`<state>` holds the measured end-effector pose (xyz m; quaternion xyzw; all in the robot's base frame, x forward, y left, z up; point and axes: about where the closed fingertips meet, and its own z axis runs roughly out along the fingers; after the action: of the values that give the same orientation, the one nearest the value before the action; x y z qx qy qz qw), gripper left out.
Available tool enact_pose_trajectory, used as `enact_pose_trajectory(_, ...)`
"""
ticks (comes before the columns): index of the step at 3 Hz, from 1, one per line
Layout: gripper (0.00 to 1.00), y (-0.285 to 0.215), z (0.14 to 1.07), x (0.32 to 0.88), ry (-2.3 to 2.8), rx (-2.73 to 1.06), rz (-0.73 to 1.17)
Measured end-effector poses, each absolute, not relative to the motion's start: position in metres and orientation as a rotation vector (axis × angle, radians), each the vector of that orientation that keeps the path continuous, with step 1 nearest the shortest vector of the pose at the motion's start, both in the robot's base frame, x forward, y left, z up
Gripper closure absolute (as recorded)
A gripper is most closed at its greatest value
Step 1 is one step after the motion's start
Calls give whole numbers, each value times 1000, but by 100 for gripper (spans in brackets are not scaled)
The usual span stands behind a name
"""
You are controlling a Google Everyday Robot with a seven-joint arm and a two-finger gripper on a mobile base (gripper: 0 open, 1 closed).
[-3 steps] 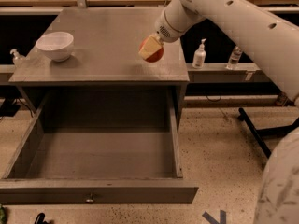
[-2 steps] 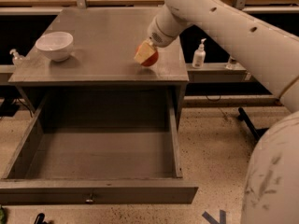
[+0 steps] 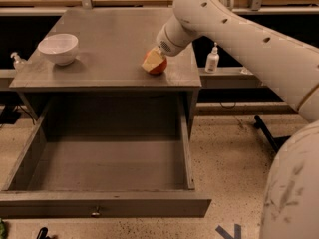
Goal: Pick apple from top drawer and place on counter
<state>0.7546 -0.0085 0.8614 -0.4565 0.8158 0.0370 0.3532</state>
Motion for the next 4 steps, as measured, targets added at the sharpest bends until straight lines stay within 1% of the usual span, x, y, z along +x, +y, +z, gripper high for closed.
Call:
enact_pose_trajectory(3, 10, -4, 856, 754, 2117, -1197, 98)
enact_pose_trajectory(4, 0, -2, 854, 754, 2119, -1199, 100)
